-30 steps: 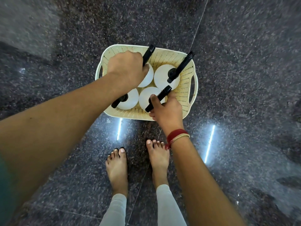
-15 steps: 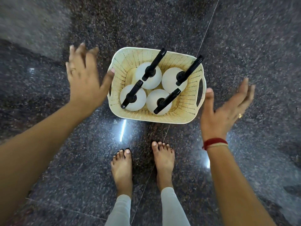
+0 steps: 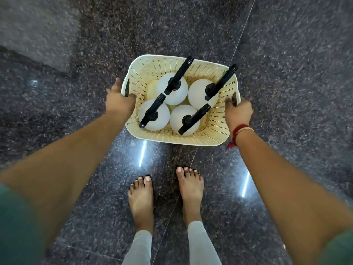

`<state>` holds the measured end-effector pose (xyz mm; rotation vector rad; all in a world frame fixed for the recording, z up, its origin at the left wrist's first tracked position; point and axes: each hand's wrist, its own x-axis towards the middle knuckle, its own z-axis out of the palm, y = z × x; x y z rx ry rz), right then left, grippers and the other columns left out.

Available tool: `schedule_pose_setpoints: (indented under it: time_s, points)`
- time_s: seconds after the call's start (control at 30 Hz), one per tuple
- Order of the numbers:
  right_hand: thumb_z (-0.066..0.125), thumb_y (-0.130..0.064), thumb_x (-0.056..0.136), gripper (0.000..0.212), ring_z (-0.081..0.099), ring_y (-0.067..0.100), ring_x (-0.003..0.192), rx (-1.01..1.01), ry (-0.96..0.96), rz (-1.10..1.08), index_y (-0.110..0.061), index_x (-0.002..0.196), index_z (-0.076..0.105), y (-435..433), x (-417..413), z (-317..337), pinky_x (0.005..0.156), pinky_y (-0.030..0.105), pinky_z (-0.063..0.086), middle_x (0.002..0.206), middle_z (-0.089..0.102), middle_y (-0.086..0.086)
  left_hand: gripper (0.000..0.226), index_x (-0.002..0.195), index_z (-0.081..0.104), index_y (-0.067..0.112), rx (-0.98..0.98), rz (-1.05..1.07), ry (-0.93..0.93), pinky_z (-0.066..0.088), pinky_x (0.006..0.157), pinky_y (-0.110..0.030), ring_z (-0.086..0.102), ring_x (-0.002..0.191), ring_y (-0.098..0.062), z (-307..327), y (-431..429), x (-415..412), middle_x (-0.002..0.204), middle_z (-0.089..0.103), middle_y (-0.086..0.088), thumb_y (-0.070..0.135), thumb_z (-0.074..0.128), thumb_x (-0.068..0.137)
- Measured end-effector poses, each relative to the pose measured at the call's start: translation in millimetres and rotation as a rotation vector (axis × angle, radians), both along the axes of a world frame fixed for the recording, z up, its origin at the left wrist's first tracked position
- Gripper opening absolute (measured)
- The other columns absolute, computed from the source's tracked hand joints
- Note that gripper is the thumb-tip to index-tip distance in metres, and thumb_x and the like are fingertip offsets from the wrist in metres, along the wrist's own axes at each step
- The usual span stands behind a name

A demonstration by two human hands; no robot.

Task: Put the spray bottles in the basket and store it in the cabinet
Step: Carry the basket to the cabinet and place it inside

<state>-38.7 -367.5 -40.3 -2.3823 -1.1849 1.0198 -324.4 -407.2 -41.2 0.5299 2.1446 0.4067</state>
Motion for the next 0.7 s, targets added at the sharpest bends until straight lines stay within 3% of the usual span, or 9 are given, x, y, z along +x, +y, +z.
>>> schedule_pose_setpoints:
  time_s: [0.03,0.1,0.2,0.33,0.47,0.5,0.57,0.63,0.7]
  points:
    - [0.055,-0.018,0.094,0.021,0.066,0.036,0.099,-0.006,-0.013,0.005,-0.004,0.103,0.067,0.2,0.0,0.5,0.082,0.035,0.051,0.102,0.071,0.02,0.054,0.142,0.041,0.019,-0.002,0.055,-0.051,0.046,0.101,-0.046,0.056,0.12,-0.032,-0.9,0.8,0.7,0.139,0.051,-0.013,0.021,0.056,0.09]
    - [0.054,-0.017,0.094,0.02,0.066,0.034,0.094,-0.005,-0.002,0.002,-0.004,0.098,0.068,0.8,-0.8,3.1,0.081,0.035,0.051,0.098,0.071,0.019,0.036,0.124,0.054,0.009,-0.038,0.048,-0.019,0.052,0.092,-0.044,0.062,0.106,-0.033,0.7,1.7,2.7,0.119,0.064,-0.015,0.019,0.053,0.09]
    - [0.053,-0.015,0.094,0.018,0.063,0.029,0.085,0.006,-0.019,0.023,-0.005,0.096,0.068,-1.6,-1.9,3.6,0.078,0.033,0.05,0.096,0.071,0.02,0.033,0.118,0.055,0.004,-0.06,-0.019,0.072,0.052,0.089,-0.043,0.061,0.105,-0.035,1.4,0.9,2.5,0.116,0.063,-0.018,0.02,0.053,0.089]
    - [0.054,-0.015,0.094,0.018,0.065,0.035,0.087,0.048,-0.044,0.049,-0.002,0.095,0.067,1.9,0.2,3.8,0.08,0.04,0.054,0.094,0.071,0.022,0.028,0.112,0.062,0.004,-0.029,-0.057,0.084,0.052,0.082,-0.039,0.063,0.099,-0.035,-0.4,-0.9,2.3,0.109,0.066,-0.018,0.018,0.053,0.089]
    - [0.058,-0.018,0.092,0.011,0.061,0.022,0.074,0.043,0.086,-0.052,-0.014,0.088,0.067,-5.1,-1.3,-0.1,0.075,0.034,0.053,0.081,0.068,0.007,0.024,0.109,0.063,0.008,0.002,-0.033,0.061,0.054,0.086,-0.042,0.065,0.098,-0.034,1.8,-1.4,3.1,0.106,0.068,-0.016,0.017,0.054,0.089]
    - [0.06,-0.022,0.092,0.009,0.064,0.021,0.078,0.032,0.209,-0.176,-0.016,0.092,0.067,-4.5,-2.9,2.1,0.078,0.035,0.055,0.083,0.068,0.004,0.021,0.107,0.063,0.011,0.037,0.001,0.009,0.054,0.087,-0.044,0.066,0.096,-0.033,3.1,-2.6,3.1,0.103,0.069,-0.013,0.016,0.055,0.088]
    - [0.062,-0.034,0.092,0.032,0.068,0.026,0.098,-0.034,0.535,-0.421,-0.01,0.114,0.064,-0.2,-3.2,13.3,0.089,0.041,0.055,0.105,0.071,0.008,0.025,0.112,0.06,0.014,0.127,0.179,-0.219,0.055,0.087,-0.046,0.068,0.095,-0.029,5.7,-10.1,6.2,0.101,0.07,-0.007,0.016,0.06,0.087]
    - [0.052,-0.039,0.098,0.052,0.057,0.03,0.125,-0.163,0.586,-0.212,-0.012,0.142,0.046,-26.8,-7.9,-0.8,0.106,0.046,0.045,0.136,0.058,0.014,0.041,0.127,0.055,0.017,0.177,0.347,-0.47,0.055,0.087,-0.045,0.067,0.101,-0.029,5.5,-21.5,11.0,0.112,0.07,-0.008,0.02,0.062,0.087]
    - [0.028,-0.029,0.107,0.05,0.034,0.027,0.144,-0.41,0.299,0.238,-0.017,0.155,0.019,-87.1,-29.5,-22.8,0.117,0.039,0.029,0.156,0.036,0.012,0.042,0.13,0.055,0.023,0.185,0.349,-0.563,0.055,0.084,-0.041,0.067,0.103,-0.024,-0.6,-28.0,14.0,0.117,0.069,-0.005,0.021,0.061,0.088]
